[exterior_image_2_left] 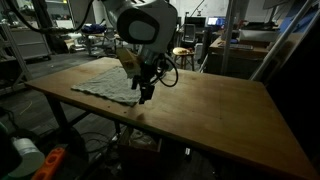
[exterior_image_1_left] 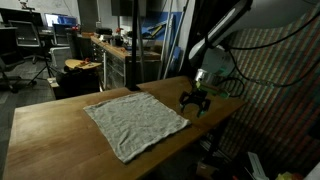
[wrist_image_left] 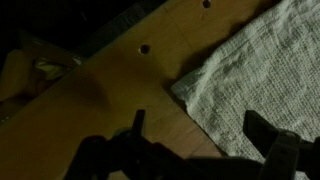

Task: Fold the towel on the table twice, diagonally.

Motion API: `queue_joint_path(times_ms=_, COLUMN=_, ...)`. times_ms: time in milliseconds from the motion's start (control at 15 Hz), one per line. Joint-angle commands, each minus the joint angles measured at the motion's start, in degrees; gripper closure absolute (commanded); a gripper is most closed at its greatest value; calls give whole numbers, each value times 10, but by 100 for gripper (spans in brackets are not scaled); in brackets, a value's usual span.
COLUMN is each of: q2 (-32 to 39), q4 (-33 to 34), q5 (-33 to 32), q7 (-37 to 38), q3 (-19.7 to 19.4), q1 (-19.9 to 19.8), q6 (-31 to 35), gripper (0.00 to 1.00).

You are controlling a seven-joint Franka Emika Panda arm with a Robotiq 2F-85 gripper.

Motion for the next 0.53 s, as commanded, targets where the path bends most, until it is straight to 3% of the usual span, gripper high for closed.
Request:
queue_joint_path(times_ms=0, q2=23, q4=9, q5=-7, q7=6, q3=14, q1=0, q6=21, gripper=0)
queue_joint_path(times_ms=467, q2=66, q4=7, q5=-1, q7=1, q3=28, q1=-1, q6=58, gripper=3)
